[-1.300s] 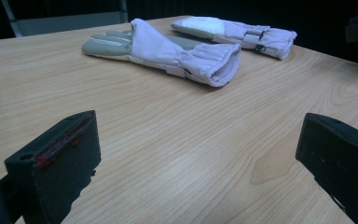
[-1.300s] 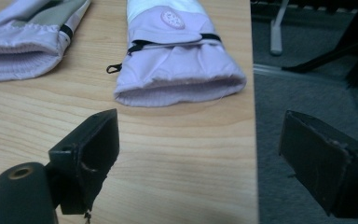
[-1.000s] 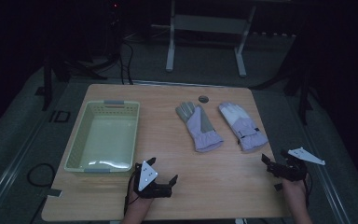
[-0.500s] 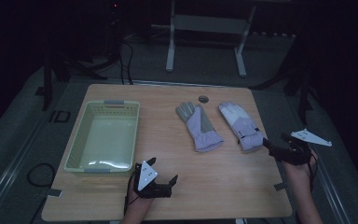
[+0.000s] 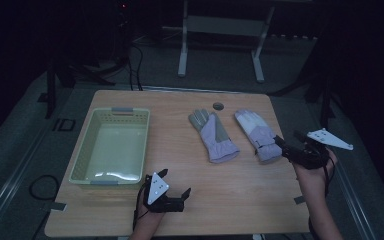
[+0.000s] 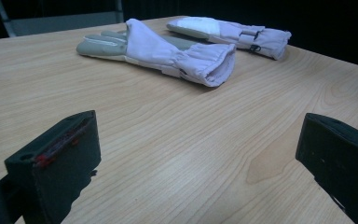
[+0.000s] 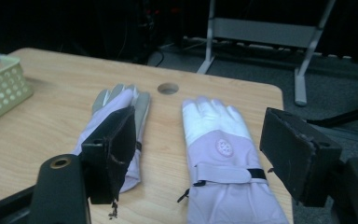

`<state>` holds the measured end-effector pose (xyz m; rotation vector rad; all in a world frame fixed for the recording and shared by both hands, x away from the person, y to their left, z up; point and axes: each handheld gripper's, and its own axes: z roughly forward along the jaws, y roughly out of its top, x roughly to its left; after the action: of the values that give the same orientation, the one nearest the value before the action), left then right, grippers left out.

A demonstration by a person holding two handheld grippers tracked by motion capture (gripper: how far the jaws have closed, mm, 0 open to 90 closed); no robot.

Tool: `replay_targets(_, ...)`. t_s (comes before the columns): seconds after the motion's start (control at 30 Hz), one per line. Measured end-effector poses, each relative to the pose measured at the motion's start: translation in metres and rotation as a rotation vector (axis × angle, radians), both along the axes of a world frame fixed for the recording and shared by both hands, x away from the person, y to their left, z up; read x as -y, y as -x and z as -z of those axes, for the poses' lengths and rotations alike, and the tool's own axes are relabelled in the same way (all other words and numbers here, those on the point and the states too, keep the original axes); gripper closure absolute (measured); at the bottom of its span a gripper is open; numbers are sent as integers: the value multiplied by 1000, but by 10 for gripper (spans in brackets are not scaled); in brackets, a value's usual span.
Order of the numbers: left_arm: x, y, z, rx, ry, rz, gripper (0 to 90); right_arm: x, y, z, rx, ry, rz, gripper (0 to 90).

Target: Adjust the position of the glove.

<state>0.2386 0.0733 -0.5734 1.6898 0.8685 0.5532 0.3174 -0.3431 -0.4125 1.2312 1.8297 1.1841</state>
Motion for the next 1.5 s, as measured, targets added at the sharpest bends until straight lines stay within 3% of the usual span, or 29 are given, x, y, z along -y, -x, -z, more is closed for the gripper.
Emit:
replay_targets(0.07, 0, 0, 0, -4, 4, 11, 1, -5, -5, 1, -27, 21, -18, 255)
replay_targets(0.13, 0, 0, 0, -1, -2, 11, 1, -12, -14, 5, -79, 66, -45, 183)
replay_targets(0.17, 0, 0, 0, -1, -3, 10, 1, -12, -14, 5, -79, 66, -45, 183)
replay_targets(0.27, 0, 0, 0, -2, -2, 10, 1, -23, -30, 14, -168, 96, -119, 139)
replay_targets(0.33, 0, 0, 0, -2, -2, 10, 1, -29, -36, 18, -197, 74, -160, 154)
replay_targets(0.5, 0, 0, 0, -2, -5, 11, 1, -47, -47, 21, -213, 68, -175, 151)
replay_targets(0.53, 0, 0, 0, -1, -8, 12, 1, -50, -50, 22, -226, 65, -199, 135)
replay_targets(0.63, 1, 0, 0, 1, -9, 12, 1, -62, -57, 25, -249, 84, -215, 145)
replay_targets(0.8, 0, 0, 0, 0, -9, 13, 1, -79, -69, 29, -240, 88, -245, 249)
replay_targets(0.93, 1, 1, 0, 1, -9, 15, 1, -93, -81, 34, -261, 85, -284, 340)
replay_targets(1.17, 1, 0, 0, -2, -4, 11, 1, -114, -103, 50, -287, 93, -305, 408)
replay_targets(1.43, 1, 1, 0, 2, -4, 13, 1, -132, -126, 64, -305, 155, -297, 405)
replay_targets(1.5, 1, 1, 0, 2, -4, 13, 1, -136, -131, 69, -300, 193, -296, 422)
